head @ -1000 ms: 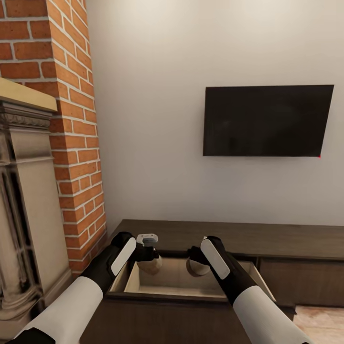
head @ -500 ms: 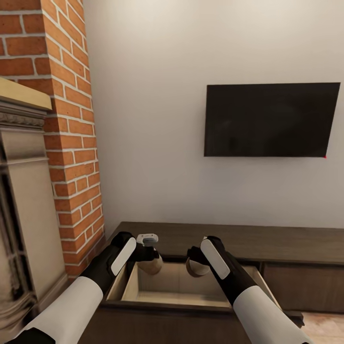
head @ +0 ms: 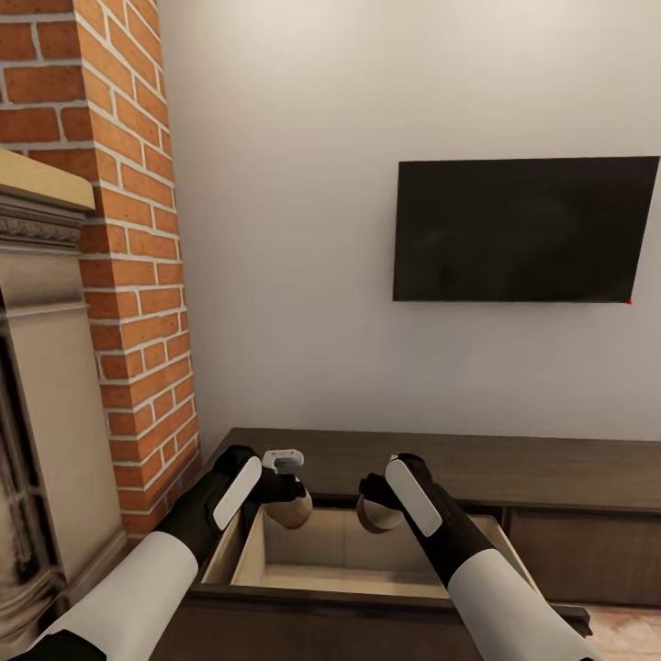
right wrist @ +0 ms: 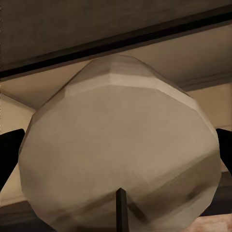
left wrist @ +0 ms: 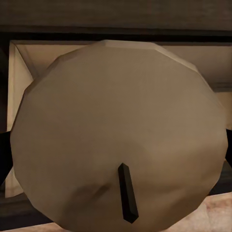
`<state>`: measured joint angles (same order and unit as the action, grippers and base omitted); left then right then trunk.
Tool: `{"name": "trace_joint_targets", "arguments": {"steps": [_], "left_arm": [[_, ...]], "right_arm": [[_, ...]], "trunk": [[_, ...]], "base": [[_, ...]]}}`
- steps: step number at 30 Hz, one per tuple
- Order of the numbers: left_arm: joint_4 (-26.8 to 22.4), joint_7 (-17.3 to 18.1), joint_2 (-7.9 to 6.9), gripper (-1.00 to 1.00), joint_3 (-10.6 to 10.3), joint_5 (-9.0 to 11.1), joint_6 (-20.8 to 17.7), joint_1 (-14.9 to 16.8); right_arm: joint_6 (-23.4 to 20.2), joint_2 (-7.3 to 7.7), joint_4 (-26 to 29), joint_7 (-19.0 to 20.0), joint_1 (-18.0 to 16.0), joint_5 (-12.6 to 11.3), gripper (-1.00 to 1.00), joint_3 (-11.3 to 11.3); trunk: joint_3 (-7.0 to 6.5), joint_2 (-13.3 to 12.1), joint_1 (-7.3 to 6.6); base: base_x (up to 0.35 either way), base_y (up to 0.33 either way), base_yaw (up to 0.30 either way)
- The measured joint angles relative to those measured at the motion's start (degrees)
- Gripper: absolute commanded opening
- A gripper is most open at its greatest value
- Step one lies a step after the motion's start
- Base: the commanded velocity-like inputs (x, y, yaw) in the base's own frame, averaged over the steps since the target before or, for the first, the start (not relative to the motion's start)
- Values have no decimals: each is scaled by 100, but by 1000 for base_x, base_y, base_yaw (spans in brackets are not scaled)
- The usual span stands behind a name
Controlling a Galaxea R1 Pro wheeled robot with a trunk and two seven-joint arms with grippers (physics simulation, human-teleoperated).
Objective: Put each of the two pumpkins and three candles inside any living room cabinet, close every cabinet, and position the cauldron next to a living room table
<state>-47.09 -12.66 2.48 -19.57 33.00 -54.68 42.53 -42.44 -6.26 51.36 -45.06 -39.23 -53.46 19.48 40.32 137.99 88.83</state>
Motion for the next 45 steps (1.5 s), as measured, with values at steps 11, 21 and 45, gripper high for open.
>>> {"name": "trace_joint_targets", "arguments": {"steps": [11, 21, 45], "left_arm": [[10, 1, 0, -100, 0, -11, -18, 3], [13, -1, 0, -100, 0, -14, -21, 4], [12, -2, 0, -100, 0, -23, -19, 4]], "right_arm": [[-42, 0, -127, 25, -6, -31, -100, -9], [-46, 0, -207, 27, -17, -33, -100, -10], [-47, 0, -211, 27, -17, -33, -100, -10]], "trunk": [[180, 400, 219], [388, 530, 304], [921, 562, 366]], "base": [[0, 0, 0], [0, 0, 0], [0, 0, 0]]}}
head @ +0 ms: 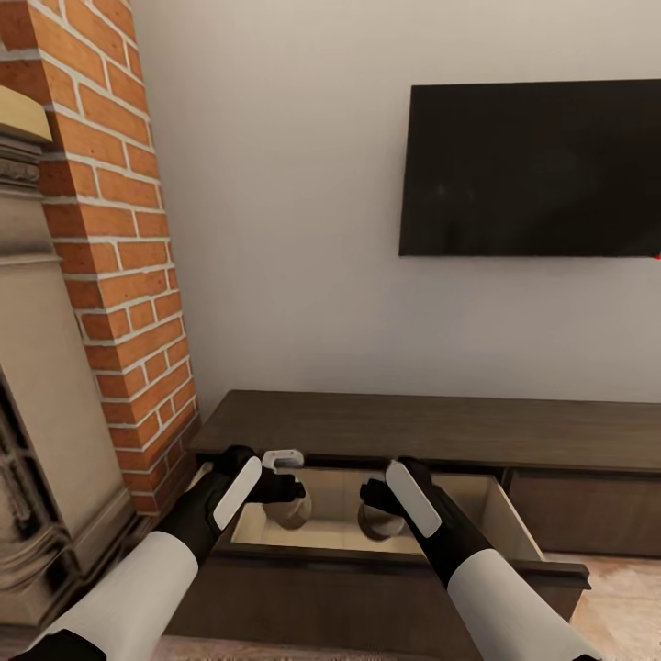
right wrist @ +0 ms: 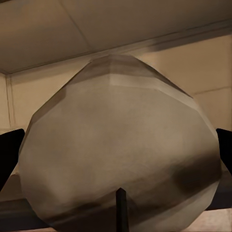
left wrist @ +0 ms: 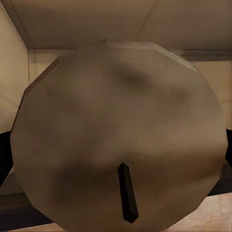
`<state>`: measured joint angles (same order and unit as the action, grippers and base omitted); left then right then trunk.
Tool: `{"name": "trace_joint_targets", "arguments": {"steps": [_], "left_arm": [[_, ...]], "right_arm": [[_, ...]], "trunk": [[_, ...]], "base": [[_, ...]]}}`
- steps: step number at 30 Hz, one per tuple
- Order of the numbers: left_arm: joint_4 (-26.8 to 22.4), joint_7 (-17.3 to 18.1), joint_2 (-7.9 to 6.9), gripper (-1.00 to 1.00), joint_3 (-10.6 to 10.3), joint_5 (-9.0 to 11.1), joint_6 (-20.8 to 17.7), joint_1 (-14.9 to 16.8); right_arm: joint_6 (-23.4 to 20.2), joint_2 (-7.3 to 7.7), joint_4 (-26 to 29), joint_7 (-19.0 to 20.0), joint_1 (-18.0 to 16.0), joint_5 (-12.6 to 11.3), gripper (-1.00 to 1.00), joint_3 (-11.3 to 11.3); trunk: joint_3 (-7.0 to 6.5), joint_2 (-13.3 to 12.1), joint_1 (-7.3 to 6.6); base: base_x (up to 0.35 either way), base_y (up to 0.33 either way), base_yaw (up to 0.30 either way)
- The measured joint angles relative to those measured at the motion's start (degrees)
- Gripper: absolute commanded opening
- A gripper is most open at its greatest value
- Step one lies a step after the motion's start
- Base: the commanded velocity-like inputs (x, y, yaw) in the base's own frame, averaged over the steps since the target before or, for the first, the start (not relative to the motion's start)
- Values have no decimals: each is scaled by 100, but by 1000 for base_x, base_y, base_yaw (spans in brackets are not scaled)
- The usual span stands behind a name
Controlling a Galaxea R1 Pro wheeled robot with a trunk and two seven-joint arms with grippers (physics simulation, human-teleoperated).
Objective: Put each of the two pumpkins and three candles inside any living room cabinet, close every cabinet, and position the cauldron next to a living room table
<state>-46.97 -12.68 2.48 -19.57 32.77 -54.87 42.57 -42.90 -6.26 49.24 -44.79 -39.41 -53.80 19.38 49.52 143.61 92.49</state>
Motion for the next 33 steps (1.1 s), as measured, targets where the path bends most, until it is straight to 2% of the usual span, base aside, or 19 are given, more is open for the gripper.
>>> {"name": "trace_joint_targets", "arguments": {"steps": [13, 33], "left_arm": [[-7, 0, 0, -100, 0, -1, 15, 1], [-9, 7, 6, -100, 0, 10, 26, 2]], "right_arm": [[0, 0, 0, 0, 0, 0, -100, 0], [25, 0, 0, 6, -1, 9, -100, 3]], "trunk": [[288, 18, 34], [289, 19, 32]], "base": [[0, 0, 0], [24, 0, 0]]}}
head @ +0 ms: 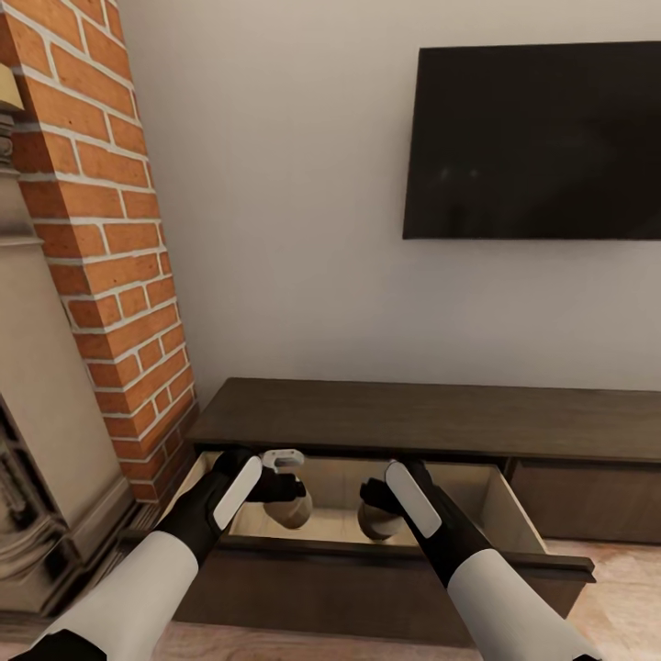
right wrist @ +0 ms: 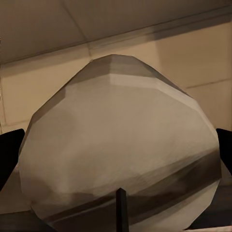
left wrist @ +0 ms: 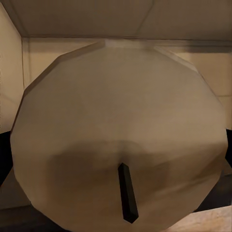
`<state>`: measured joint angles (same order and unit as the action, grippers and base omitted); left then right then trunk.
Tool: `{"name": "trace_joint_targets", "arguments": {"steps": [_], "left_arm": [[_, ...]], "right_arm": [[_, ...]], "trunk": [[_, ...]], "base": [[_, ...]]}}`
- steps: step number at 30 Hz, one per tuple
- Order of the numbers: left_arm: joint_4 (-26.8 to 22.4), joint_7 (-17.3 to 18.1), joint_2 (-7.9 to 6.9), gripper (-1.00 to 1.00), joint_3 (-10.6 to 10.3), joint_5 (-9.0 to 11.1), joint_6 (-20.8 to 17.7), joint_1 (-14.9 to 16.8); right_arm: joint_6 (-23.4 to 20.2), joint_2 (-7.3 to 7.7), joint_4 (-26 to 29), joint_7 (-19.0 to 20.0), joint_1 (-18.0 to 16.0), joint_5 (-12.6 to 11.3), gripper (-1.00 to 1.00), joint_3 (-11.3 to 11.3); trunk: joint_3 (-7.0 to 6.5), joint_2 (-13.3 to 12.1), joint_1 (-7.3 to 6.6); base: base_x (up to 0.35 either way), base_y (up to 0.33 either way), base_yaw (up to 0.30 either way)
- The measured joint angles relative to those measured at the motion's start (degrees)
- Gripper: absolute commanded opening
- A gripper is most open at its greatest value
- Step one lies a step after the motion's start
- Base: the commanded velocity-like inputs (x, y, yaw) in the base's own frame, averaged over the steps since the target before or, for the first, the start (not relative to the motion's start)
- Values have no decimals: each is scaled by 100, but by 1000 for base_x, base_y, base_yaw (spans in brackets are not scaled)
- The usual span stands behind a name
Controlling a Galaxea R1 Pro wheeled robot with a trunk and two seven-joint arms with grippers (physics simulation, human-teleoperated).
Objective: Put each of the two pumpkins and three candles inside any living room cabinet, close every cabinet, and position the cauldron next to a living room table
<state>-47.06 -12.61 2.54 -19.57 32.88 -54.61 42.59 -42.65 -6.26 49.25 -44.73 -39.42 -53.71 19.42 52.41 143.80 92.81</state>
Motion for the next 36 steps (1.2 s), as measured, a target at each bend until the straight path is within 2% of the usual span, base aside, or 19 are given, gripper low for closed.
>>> {"name": "trace_joint_targets", "arguments": {"steps": [9, 27, 36], "left_arm": [[2, 2, 1, -100, -2, -1, -17, 0], [2, 24, 17, -100, -9, -2, -52, 0], [9, 14, 36, -100, -4, 4, -462, 0]], "right_arm": [[61, 0, 0, 2, 0, 46, -100, 11], [48, -9, 0, 2, 0, 36, -100, 14], [42, -9, 0, 2, 0, 29, -100, 14]], "trunk": [[0, 0, 1], [0, 0, 1], [0, 0, 1]], "base": [[33, 0, 0], [141, -2, 0], [11, -1, 0]]}}
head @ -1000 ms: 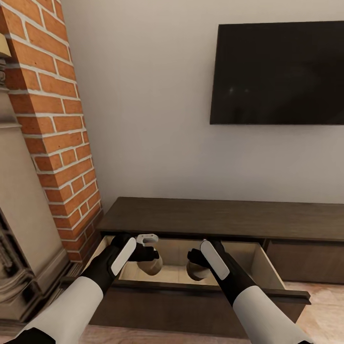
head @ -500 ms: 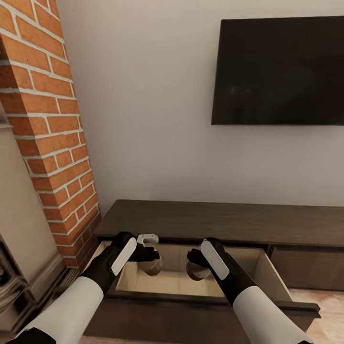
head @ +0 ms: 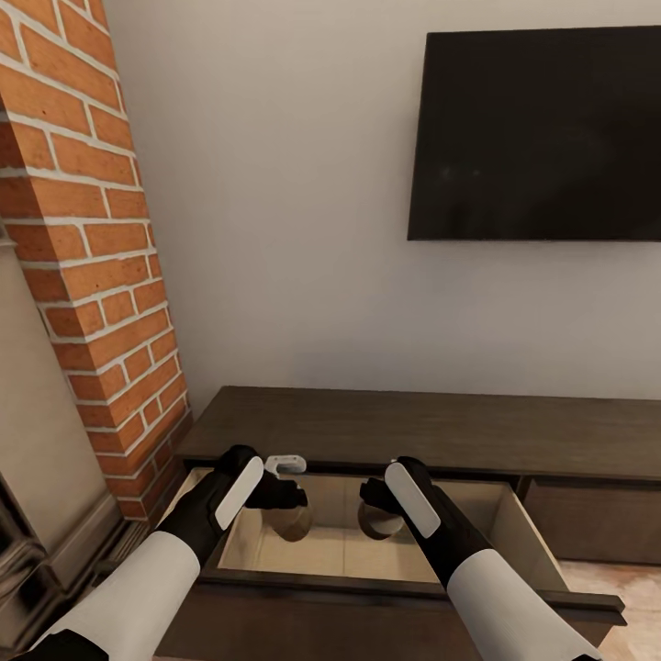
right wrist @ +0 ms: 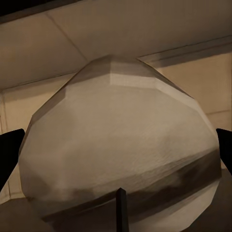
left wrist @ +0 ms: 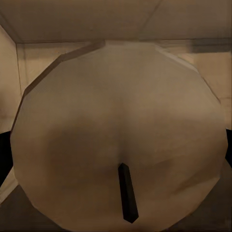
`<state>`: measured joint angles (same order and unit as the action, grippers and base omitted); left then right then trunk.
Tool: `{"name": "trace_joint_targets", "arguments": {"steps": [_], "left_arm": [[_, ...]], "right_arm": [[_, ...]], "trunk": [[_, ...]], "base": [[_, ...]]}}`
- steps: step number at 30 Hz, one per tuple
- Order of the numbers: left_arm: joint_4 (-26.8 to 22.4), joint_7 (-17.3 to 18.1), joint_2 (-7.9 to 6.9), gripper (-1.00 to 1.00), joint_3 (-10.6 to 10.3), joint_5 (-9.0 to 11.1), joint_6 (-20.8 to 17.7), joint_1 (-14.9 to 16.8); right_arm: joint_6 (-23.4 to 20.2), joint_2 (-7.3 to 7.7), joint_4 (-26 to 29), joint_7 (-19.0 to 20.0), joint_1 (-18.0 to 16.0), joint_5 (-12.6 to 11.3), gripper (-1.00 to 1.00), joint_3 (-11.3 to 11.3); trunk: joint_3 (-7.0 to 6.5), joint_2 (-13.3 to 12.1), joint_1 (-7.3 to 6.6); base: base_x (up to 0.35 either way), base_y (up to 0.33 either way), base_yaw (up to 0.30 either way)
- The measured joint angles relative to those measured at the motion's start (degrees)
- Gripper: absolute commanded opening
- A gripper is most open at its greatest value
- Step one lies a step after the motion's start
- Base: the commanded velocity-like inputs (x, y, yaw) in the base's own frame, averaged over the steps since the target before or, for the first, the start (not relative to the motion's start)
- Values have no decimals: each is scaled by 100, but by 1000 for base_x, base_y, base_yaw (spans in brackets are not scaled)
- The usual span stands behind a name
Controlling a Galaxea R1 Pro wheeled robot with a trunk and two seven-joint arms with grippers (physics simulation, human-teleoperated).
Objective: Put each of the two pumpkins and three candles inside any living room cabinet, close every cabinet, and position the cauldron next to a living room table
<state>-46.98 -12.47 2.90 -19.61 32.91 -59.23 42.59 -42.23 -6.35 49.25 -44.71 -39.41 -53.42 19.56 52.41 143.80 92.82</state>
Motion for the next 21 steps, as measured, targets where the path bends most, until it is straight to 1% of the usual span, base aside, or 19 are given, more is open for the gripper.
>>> {"name": "trace_joint_targets", "arguments": {"steps": [3, 10, 21], "left_arm": [[4, -1, 1, -100, 1, 6, -62, 0], [49, -2, 5, -100, 3, 6, -64, 0], [63, -28, 5, -100, 4, -5, -65, 0]], "right_arm": [[0, 0, 0, 0, 0, -1, -100, -1], [-12, 0, 0, -1, 0, -3, -100, 0], [-49, -6, 0, 0, 1, -11, -100, 0]], "trunk": [[0, 0, 0], [0, 0, 0], [244, 14, 29]], "base": [[1, 0, 0], [0, 0, 0], [0, 0, 0]]}}
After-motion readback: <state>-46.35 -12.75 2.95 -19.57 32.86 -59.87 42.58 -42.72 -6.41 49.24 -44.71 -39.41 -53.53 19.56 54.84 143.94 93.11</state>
